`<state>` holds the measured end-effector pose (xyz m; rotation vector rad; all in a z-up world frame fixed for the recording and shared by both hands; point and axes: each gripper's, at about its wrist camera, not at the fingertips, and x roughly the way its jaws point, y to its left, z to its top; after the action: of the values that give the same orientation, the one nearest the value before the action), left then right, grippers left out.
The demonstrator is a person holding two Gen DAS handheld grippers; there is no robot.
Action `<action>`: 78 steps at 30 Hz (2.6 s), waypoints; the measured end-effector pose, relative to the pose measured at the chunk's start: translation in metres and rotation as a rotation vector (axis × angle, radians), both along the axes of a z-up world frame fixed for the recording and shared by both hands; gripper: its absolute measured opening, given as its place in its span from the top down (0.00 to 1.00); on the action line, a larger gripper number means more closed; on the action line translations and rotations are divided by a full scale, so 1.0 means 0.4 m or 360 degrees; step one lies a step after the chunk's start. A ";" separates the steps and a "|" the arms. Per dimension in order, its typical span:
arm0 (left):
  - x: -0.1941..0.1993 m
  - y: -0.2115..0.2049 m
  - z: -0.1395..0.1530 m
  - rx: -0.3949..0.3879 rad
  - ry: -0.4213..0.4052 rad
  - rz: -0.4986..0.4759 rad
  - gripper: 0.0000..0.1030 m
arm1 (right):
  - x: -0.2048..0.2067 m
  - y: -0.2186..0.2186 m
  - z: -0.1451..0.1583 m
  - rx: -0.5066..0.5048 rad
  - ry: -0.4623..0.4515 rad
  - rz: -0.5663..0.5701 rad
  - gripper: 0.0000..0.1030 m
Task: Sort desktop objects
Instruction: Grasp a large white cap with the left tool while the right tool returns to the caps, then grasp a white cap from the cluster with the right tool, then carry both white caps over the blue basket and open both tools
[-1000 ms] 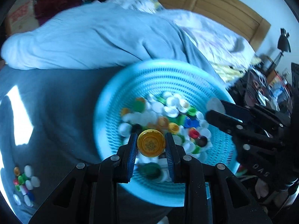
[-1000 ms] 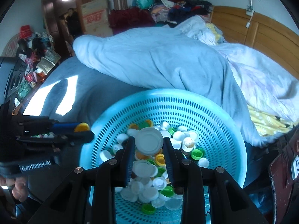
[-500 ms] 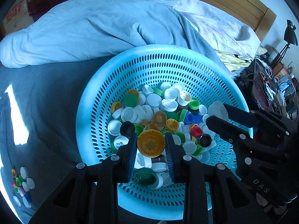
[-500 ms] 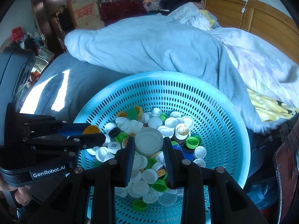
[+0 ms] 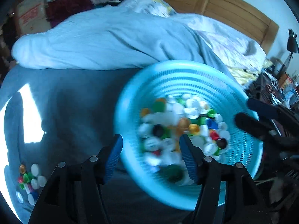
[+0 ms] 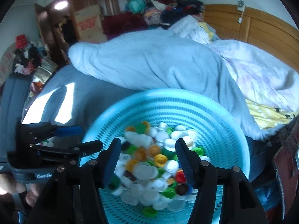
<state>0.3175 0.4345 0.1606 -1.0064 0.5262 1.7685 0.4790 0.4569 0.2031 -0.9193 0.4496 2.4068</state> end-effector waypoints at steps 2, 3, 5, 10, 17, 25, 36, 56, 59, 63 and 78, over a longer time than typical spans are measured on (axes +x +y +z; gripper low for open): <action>-0.082 -0.124 -0.024 0.0056 0.0025 0.0154 0.45 | -0.028 -0.051 -0.002 0.0026 0.0011 0.0087 0.33; -0.126 -0.196 -0.040 0.0083 0.0027 0.0235 0.45 | -0.042 -0.075 -0.005 0.0026 0.0014 0.0131 0.33; -0.206 -0.329 -0.074 0.0090 0.0037 0.0406 0.45 | -0.079 -0.134 -0.017 0.0021 0.0025 0.0237 0.33; -0.388 -0.718 -0.168 0.0089 0.0075 0.0852 0.45 | -0.196 -0.275 -0.070 -0.0002 -0.0016 0.0505 0.33; -0.535 -0.986 -0.305 0.0053 -0.0033 0.1200 0.45 | -0.309 -0.384 -0.161 -0.0047 -0.0156 0.0692 0.33; -0.562 -0.877 -0.354 0.0004 0.0040 0.1005 0.45 | -0.424 -0.451 -0.188 -0.0037 -0.0236 0.0787 0.33; -0.573 -0.927 -0.364 0.0071 0.0059 0.1153 0.67 | -0.711 -0.547 -0.314 -0.0064 -0.0276 0.1032 0.41; -0.603 -0.914 -0.371 0.0077 0.0000 0.1147 0.64 | -0.922 -0.602 -0.463 0.0033 -0.0500 0.1203 0.58; -0.601 -0.915 -0.370 0.0071 0.0012 0.1147 0.65 | -0.907 -0.607 -0.444 0.0064 -0.0458 0.1162 0.58; -0.594 -0.922 -0.362 0.0077 0.0041 0.1169 0.67 | -0.859 -0.598 -0.380 0.0035 -0.0357 0.1069 0.58; -0.474 -0.925 -0.176 0.0153 0.0165 0.1229 0.67 | -0.592 -0.607 -0.107 0.0083 -0.0058 0.0993 0.58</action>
<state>0.1281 0.0645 0.0903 -1.1376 0.0989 2.5058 0.2421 0.2142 0.1603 -1.2138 0.0838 2.9259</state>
